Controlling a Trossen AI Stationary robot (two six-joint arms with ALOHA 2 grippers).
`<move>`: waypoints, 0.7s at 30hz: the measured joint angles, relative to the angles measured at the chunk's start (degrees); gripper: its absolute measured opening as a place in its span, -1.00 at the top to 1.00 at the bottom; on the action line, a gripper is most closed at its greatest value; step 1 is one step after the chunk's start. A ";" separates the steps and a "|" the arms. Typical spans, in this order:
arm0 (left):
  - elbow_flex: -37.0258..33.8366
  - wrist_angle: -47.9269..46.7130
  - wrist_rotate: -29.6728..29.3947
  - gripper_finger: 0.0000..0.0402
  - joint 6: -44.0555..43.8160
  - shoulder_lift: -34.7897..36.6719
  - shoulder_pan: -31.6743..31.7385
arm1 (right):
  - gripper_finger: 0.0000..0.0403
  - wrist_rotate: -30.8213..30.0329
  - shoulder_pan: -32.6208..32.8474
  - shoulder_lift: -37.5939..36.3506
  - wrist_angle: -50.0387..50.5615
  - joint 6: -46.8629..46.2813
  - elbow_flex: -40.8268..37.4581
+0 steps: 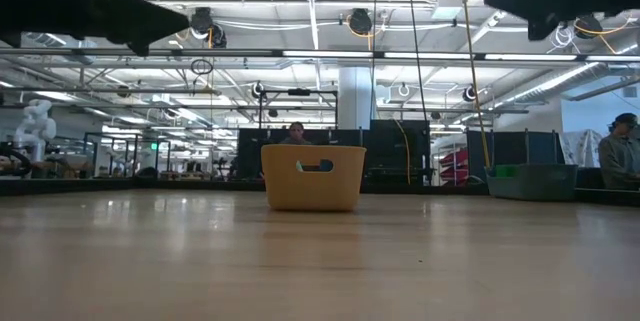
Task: Sort blocks by size
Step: Return to Home Position
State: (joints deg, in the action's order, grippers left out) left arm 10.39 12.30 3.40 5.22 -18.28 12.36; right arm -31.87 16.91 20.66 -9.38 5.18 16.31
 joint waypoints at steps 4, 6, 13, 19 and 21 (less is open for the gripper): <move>0.00 -7.76 0.04 0.77 -1.95 5.65 0.42 | 0.94 3.37 -3.19 -1.42 2.96 -3.79 -1.33; 0.00 -10.57 0.04 0.82 -3.03 8.32 0.42 | 0.94 3.79 -3.81 -2.39 4.40 -4.32 -1.73; 0.00 -18.33 -0.03 0.95 -4.81 16.92 0.37 | 0.99 3.48 -3.89 -7.42 4.48 -5.22 -6.05; 0.02 -20.97 -0.29 0.97 -5.93 18.26 0.37 | 1.00 3.85 -3.89 -11.23 3.47 -7.01 -9.90; 0.02 -21.89 -0.37 0.97 -6.02 18.25 0.37 | 1.00 5.57 -3.89 -11.50 3.43 -7.09 -10.62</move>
State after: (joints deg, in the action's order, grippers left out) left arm 10.41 -9.59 3.03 -0.79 -0.03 12.73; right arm -26.30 13.02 9.17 -5.95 -1.91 5.69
